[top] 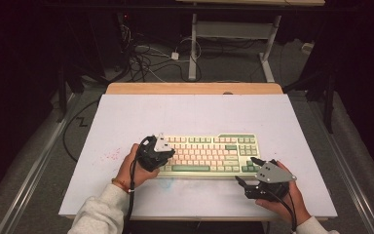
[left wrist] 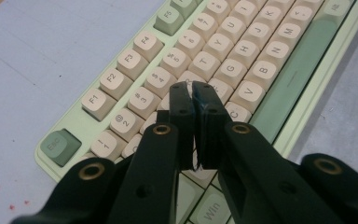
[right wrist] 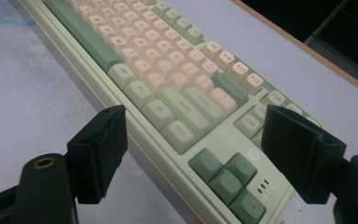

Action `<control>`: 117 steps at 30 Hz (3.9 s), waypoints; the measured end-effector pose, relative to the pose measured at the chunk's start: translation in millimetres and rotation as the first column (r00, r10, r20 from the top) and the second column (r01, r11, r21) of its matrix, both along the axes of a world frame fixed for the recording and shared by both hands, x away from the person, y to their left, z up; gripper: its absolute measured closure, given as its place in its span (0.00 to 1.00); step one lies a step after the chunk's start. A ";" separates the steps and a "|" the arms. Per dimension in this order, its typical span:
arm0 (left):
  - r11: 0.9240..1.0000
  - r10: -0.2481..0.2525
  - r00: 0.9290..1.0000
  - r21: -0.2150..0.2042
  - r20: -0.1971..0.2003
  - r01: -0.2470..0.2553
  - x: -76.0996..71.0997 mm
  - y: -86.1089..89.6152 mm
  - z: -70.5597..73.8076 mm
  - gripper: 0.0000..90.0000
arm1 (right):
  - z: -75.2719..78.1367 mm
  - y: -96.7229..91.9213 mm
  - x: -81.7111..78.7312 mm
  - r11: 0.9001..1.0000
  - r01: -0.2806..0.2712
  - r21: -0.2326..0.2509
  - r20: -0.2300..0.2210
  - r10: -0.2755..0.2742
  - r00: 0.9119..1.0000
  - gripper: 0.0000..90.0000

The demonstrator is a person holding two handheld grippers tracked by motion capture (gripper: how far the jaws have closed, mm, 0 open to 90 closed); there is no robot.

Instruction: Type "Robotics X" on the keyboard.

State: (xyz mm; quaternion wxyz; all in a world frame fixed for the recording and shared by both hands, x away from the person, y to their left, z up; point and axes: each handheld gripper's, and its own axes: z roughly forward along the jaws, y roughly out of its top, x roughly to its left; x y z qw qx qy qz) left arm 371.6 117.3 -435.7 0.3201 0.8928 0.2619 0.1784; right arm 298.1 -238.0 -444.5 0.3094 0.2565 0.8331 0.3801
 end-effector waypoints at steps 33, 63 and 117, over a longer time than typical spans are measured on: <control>0.999 0.012 0.999 0.030 -0.038 -0.011 9.3 -1.9 -11.8 0.93 | -0.8 1.0 0.0 1.000 -0.008 -0.008 -0.007 0.008 1.000 0.26; 0.999 0.018 0.999 0.044 -0.029 -0.016 9.4 -1.7 -12.3 0.92 | -0.4 0.9 0.0 1.000 -0.014 -0.017 -0.003 0.014 1.000 0.26; 0.994 -0.104 0.994 0.019 0.030 0.103 -28.2 -9.5 10.2 0.92 | 0.6 1.2 -0.8 1.000 -0.019 -0.022 -0.009 0.018 1.000 0.26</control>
